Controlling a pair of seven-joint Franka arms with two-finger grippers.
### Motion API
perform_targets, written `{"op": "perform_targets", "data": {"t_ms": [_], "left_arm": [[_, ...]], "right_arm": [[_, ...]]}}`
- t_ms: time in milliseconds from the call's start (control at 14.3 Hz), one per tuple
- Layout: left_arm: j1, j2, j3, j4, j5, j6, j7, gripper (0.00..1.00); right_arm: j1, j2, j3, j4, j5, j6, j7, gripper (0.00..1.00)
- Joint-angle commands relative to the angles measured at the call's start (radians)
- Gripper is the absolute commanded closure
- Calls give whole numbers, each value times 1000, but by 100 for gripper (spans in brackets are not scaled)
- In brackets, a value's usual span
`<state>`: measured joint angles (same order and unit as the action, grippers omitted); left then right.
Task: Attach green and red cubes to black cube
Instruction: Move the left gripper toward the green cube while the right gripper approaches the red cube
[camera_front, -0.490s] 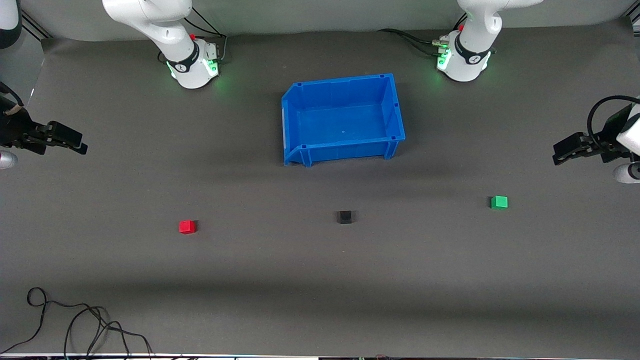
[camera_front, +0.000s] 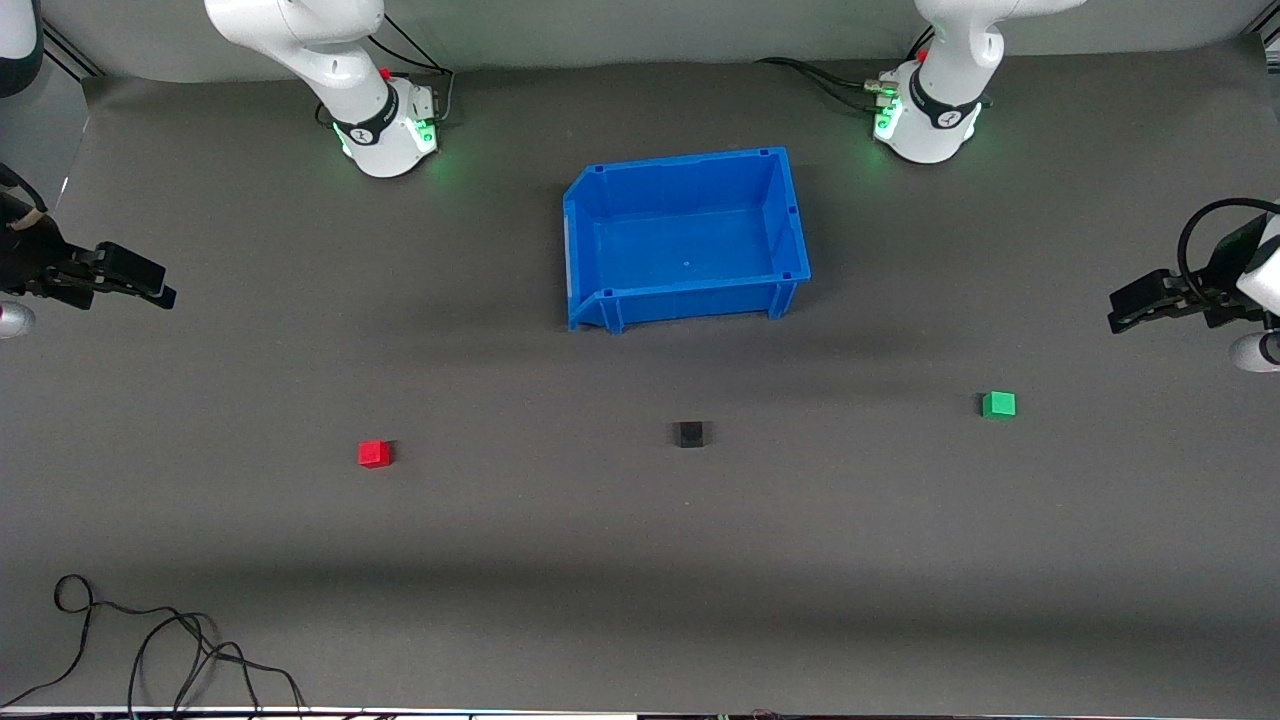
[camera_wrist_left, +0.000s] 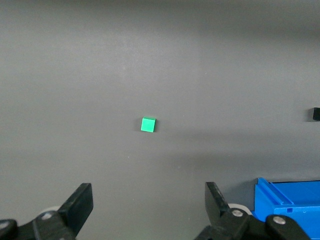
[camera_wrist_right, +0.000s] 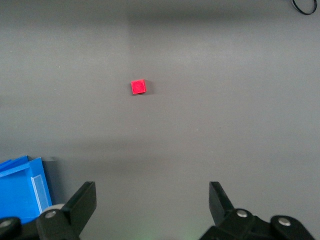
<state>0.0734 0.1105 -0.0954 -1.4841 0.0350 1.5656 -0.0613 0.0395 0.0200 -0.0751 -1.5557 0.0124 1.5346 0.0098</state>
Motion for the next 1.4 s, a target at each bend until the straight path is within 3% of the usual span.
{"op": "perform_targets", "data": {"t_ms": [0, 280, 630, 910, 1120, 1330], "left_arm": [[40, 9, 0, -27, -27, -1, -8, 0], [114, 17, 0, -116, -112, 80, -5, 0], [92, 116, -3, -171, 18, 209, -18, 0], [82, 132, -3, -345, 37, 426, -23, 0], [63, 205, -6, -360, 63, 470, -5, 0], [48, 268, -7, -363, 135, 493, 14, 0]], "right_arm": [[-9, 15, 8, 28, 17, -7, -4, 0], [-10, 17, 6, 31, 27, -4, 50, 0], [-13, 67, 5, 106, 29, -11, 566, 0], [-16, 100, 5, 112, 35, -13, 1017, 0], [-20, 123, 3, 112, 109, -10, 1344, 0], [-21, 159, 3, 108, 142, -7, 1417, 0]]}}
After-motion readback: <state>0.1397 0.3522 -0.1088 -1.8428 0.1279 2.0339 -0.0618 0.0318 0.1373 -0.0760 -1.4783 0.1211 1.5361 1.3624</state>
